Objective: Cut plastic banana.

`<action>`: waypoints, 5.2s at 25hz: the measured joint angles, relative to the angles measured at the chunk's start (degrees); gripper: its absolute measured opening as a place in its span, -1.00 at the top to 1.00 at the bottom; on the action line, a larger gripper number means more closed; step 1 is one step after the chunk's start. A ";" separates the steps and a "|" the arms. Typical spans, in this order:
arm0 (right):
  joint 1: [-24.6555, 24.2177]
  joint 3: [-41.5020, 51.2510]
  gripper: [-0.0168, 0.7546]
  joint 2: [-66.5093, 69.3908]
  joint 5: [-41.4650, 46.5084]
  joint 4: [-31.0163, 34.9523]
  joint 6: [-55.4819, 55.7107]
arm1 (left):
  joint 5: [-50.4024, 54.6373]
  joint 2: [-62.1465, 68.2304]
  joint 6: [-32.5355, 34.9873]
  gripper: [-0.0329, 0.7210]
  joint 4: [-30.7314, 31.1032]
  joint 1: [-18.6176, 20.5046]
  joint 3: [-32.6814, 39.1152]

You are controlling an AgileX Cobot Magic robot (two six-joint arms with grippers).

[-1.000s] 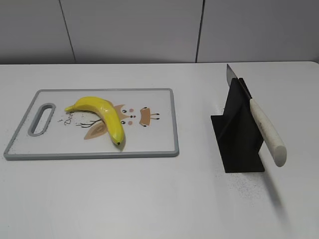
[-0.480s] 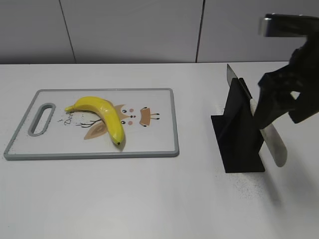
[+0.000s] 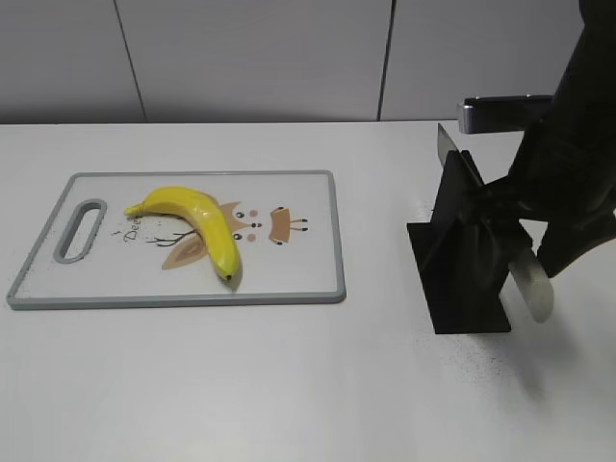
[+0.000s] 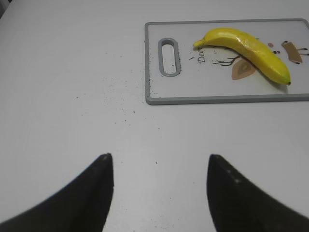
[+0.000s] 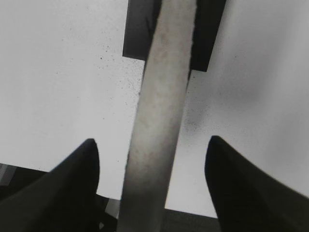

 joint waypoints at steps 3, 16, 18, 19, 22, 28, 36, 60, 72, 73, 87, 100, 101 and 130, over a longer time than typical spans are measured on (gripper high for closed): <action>0.00 0.00 -0.24 0.54 1.40 0.93 0.06 | 0.00 0.00 0.00 -0.66 0.00 0.00 0.00; -0.01 -0.18 0.51 0.62 4.26 1.92 4.75 | 0.00 0.00 0.00 -0.66 -0.06 0.00 0.00; -0.01 -0.48 0.51 0.43 4.46 1.98 4.96 | 0.00 0.00 0.00 -0.66 -0.06 0.00 0.00; -0.01 -0.68 0.51 0.21 4.51 1.98 5.02 | 0.00 0.00 0.00 -0.66 -0.06 0.00 0.00; -0.01 -1.79 0.51 -1.13 5.08 2.09 5.62 | 0.00 0.00 0.00 -0.65 -0.06 0.00 0.00; -0.01 -4.20 0.51 -4.08 5.81 0.67 7.34 | 0.00 0.00 0.00 -0.65 -0.06 0.00 0.00; -0.01 -9.50 0.52 -7.36 5.87 -2.35 8.02 | 0.00 0.00 0.00 -0.65 -0.06 0.00 0.00; -0.01 -19.78 0.52 -8.85 6.23 -3.28 -8.89 | -0.06 1.51 0.58 -0.65 -0.79 0.00 -0.26; -0.01 -19.96 0.52 -8.38 -0.14 8.92 -59.02 | -13.11 23.25 17.69 -0.65 -10.61 0.00 -10.17; -0.01 -20.39 0.52 -7.73 -0.98 10.35 -61.85 | -14.20 25.86 20.99 -0.65 -12.07 0.00 -11.43; -0.01 -42.70 0.52 15.68 5.13 21.76 -83.10 | -5.94 68.43 71.16 -0.53 -32.16 0.00 -40.22; -0.01 -53.10 0.52 23.69 5.37 34.52 -91.00 | -5.86 88.08 77.41 -0.52 -30.85 -4.54 -54.12; -0.01 -53.10 0.52 23.75 5.37 34.65 -91.11 | -6.43 88.54 77.59 -0.52 -30.20 -5.09 -54.11; 0.25 -53.37 0.51 32.28 5.44 26.11 -84.02 | -7.83 102.41 75.43 0.83 -28.00 -6.44 -54.20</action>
